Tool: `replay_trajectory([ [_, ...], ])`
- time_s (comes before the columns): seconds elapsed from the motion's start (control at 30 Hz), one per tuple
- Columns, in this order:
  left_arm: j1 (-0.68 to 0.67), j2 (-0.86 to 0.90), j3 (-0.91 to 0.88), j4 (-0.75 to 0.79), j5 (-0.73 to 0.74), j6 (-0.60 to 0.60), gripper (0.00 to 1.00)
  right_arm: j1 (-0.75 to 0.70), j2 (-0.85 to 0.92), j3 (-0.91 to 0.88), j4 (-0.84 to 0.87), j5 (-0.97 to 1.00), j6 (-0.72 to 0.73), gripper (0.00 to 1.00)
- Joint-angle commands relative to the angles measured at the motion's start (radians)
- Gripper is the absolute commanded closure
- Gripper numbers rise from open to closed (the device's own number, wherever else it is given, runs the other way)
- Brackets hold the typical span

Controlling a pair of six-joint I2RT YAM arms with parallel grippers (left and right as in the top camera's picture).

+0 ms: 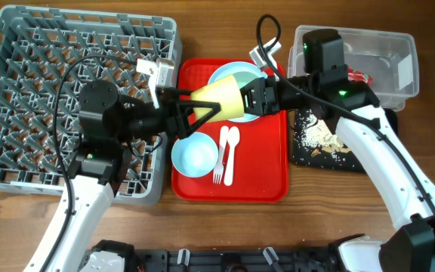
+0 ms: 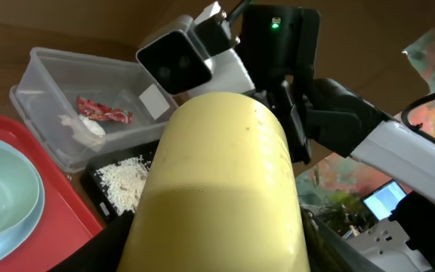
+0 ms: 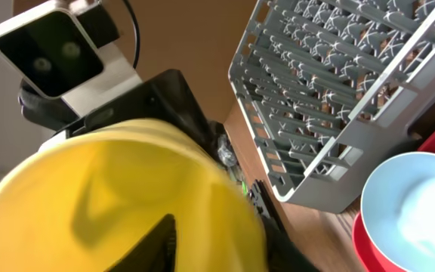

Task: Sort waste into correct bins and load items into the dishwasher rack
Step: 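Hand the yellow cup from the right gripper to the left gripper, then place the yellow cup in the dish rack with the left gripper, then grasp the pale green bowl on the tray with the left gripper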

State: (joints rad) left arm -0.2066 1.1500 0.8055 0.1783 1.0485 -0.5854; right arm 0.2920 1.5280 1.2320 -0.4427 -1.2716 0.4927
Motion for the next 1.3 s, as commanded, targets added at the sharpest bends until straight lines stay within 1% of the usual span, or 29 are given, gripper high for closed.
replay_trajectory([
  [0.0,0.009,0.010,0.005,-0.061,-0.074,0.062,0.79,0.003,-0.005,0.004,0.010,-0.051,-0.019,0.56],
  [0.07,0.020,0.010,0.005,-0.076,-0.107,0.068,0.96,-0.015,-0.005,0.004,0.001,0.001,-0.019,0.50],
  [0.1,0.034,0.010,0.005,-0.088,-0.116,0.090,0.96,-0.023,-0.005,0.004,-0.015,0.059,-0.020,0.46],
  [0.13,0.056,0.010,0.005,-0.134,-0.162,0.115,0.96,-0.031,-0.005,0.004,-0.053,0.172,-0.022,0.42],
  [0.2,0.100,0.010,0.005,-0.274,-0.315,0.169,0.96,-0.039,-0.006,0.004,-0.132,0.375,-0.031,0.42],
  [0.27,0.140,0.004,0.006,-0.366,-0.417,0.186,0.96,-0.044,-0.007,0.004,-0.179,0.474,-0.076,0.42],
  [0.3,0.187,-0.012,0.021,-0.459,-0.468,0.186,0.96,-0.054,-0.012,0.006,-0.235,0.573,-0.109,0.42],
  [0.33,0.229,-0.027,0.056,-0.575,-0.529,0.188,0.96,-0.062,-0.018,0.008,-0.272,0.629,-0.127,0.42],
  [0.37,0.253,-0.034,0.084,-0.654,-0.573,0.199,0.96,-0.069,-0.025,0.010,-0.300,0.668,-0.141,0.41],
  [0.4,0.286,-0.039,0.135,-0.770,-0.645,0.225,0.96,-0.081,-0.037,0.019,-0.353,0.735,-0.180,0.41],
  [0.43,0.328,-0.039,0.209,-0.920,-0.755,0.242,0.96,-0.090,-0.048,0.034,-0.404,0.803,-0.204,0.41],
  [0.5,0.387,-0.039,0.307,-1.109,-0.903,0.241,0.96,-0.104,-0.056,0.075,-0.507,0.933,-0.231,0.40],
  [0.57,0.425,-0.039,0.322,-1.162,-0.951,0.241,0.96,-0.114,-0.056,0.083,-0.543,0.951,-0.232,0.40],
  [0.63,0.456,-0.010,0.322,-1.216,-1.067,0.241,0.96,-0.116,-0.056,0.083,-0.556,0.950,-0.231,0.40],
  [0.67,0.462,0.015,0.322,-1.232,-1.084,0.241,0.96,-0.116,-0.056,0.082,-0.558,0.951,-0.230,0.40],
  [0.8,0.462,0.153,0.322,-1.252,-1.085,0.241,0.96,-0.116,-0.056,0.082,-0.565,0.951,-0.230,0.40],
  [0.9,0.462,0.262,0.322,-1.253,-1.114,0.241,0.96,-0.116,-0.056,0.082,-0.568,0.951,-0.230,0.39],
  [0.93,0.462,0.291,0.322,-1.252,-1.114,0.241,0.94,-0.116,-0.056,0.082,-0.568,0.951,-0.231,0.39],
  [0.97,0.462,0.309,0.322,-1.249,-1.114,0.241,0.68,-0.116,-0.056,0.082,-0.568,0.951,-0.230,0.39],
  [1.0,0.462,0.319,0.322,-1.244,-1.114,0.241,0.51,-0.116,-0.056,0.082,-0.568,0.951,-0.230,0.39],
  [1.03,0.462,0.322,0.322,-1.240,-1.114,0.241,0.30,-0.116,-0.056,0.082,-0.569,0.951,-0.231,0.40],
  [1.07,0.462,0.322,0.322,-1.236,-1.114,0.241,0.17,-0.116,-0.056,0.082,-0.569,0.950,-0.231,0.39],
  [1.1,0.462,0.317,0.323,-1.228,-1.113,0.240,0.00,-0.116,-0.056,0.082,-0.570,0.950,-0.231,0.39],
  [1.17,0.461,0.295,0.341,-1.231,-1.093,0.238,0.00,-0.116,-0.056,0.082,-0.572,0.951,-0.231,0.39],
  [1.2,0.457,0.267,0.374,-1.231,-1.061,0.238,0.00,-0.116,-0.056,0.082,-0.575,0.951,-0.231,0.37],
  [1.23,0.413,0.199,0.425,-1.215,-0.989,0.238,0.00,-0.116,-0.056,0.082,-0.586,0.959,-0.230,0.32],
  [1.27,0.354,0.156,0.427,-1.180,-0.970,0.239,0.00,-0.116,-0.056,0.082,-0.599,0.987,-0.228,0.29],
])
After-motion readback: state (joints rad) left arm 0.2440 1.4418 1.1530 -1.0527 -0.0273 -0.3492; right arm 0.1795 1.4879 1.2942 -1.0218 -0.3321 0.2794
